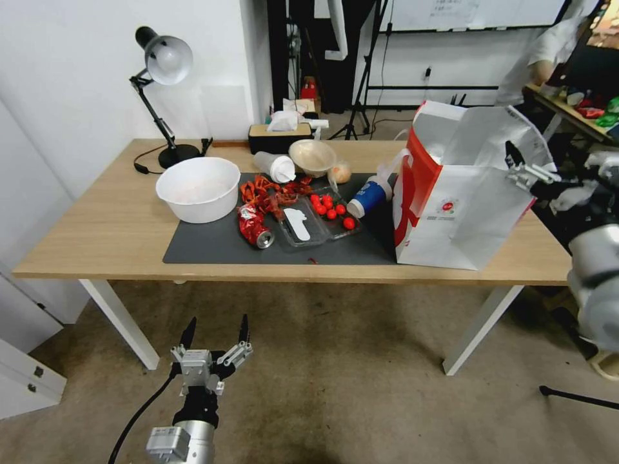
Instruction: Pick up the food delivery bag from the floor and place it on the table.
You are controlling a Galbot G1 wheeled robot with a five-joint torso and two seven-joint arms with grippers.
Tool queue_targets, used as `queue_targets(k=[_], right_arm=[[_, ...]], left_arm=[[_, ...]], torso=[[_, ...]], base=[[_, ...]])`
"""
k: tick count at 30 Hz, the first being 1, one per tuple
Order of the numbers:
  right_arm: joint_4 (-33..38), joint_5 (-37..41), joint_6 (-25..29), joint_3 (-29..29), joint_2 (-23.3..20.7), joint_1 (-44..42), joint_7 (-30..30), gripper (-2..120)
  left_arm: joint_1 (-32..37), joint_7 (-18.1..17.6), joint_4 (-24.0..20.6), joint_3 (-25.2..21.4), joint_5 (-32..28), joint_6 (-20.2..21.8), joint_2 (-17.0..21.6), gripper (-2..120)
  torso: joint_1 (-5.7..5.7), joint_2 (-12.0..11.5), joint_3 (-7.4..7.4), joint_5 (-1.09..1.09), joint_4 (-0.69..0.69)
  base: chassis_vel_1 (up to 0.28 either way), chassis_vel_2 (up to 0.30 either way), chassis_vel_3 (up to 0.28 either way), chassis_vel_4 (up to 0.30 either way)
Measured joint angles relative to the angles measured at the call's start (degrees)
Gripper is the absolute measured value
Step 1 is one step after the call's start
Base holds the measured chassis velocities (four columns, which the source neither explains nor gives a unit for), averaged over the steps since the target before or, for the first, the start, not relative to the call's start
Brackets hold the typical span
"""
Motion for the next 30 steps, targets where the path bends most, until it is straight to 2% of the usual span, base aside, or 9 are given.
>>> queue_targets(k=[5, 7, 9, 12, 13, 16, 22, 24, 30], right_arm=[[2.7, -4.9, 1.9, -2.2, 4.0, -3.4, -0.9, 100], [3.7, -9.7, 5.4, -3.9, 7.2, -6.6, -2.6, 100], [3.9, -10.5, 5.8, -4.2, 7.8, -7.4, -2.9, 100], [5.1, -15.7, 7.3, -5.9, 12.5, -13.1, -4.6, 100], [5.1, -15.7, 7.3, -5.9, 12.5, -13.1, -4.6, 100], [5.2, -19.8, 10.1, -7.6, 16.1, -17.1, -5.2, 100], [4.9, -23.9, 11.0, -10.4, 19.8, -19.5, -5.2, 100], [4.7, -26.7, 12.3, -12.8, 22.2, -20.5, -5.1, 100], [3.8, -30.4, 13.2, -15.9, 24.9, -21.5, -5.0, 100]], left_arm=[[0.0, 0.2, -0.1, 0.1, 0.1, -0.1, -0.2, 100], [0.0, 0.5, -0.2, 0.2, 0.2, -0.1, -0.3, 100], [0.0, 0.6, -0.2, 0.2, 0.2, -0.1, -0.3, 100], [0.0, 0.7, -0.4, 0.2, 0.2, -0.1, -0.3, 100], [0.0, 0.7, -0.4, 0.2, 0.2, -0.1, -0.3, 100], [0.0, 0.8, -0.4, 0.3, 0.2, 0.0, -0.3, 100], [0.0, 0.7, -0.4, 0.3, 0.2, 0.2, -0.2, 100], [0.1, -0.2, -0.7, 0.3, 0.2, 0.7, 0.0, 100], [0.3, -1.7, -1.3, 0.1, 0.2, 2.1, 0.3, 100]], torso=[[0.0, 0.0, 0.01, 0.01, 0.01], [0.0, 0.0, 0.01, 0.02, 0.02], [0.0, 0.0, 0.0, 0.01, 0.01], [0.0, 0.0, 0.0, 0.01, 0.01], [0.0, 0.0, 0.0, 0.01, 0.01], [0.0, 0.0, 0.0, 0.01, 0.01], [0.0, 0.0, 0.0, 0.01, 0.01], [0.0, 0.0, 0.0, 0.01, 0.01], [0.0, 0.0, 0.0, 0.0, 0.01]], base=[[0.0, 0.0, 0.0, 0.0], [0.0, 0.0, 0.0, 0.0], [0.0, 0.0, 0.0, 0.0], [0.0, 0.0, 0.0, 0.0], [0.0, 0.0, 0.0, 0.0], [0.0, 0.0, 0.0, 0.0], [0.0, 0.0, 0.0, 0.0], [0.0, 0.0, 0.0, 0.0], [0.0, 0.0, 0.0, 0.0]])
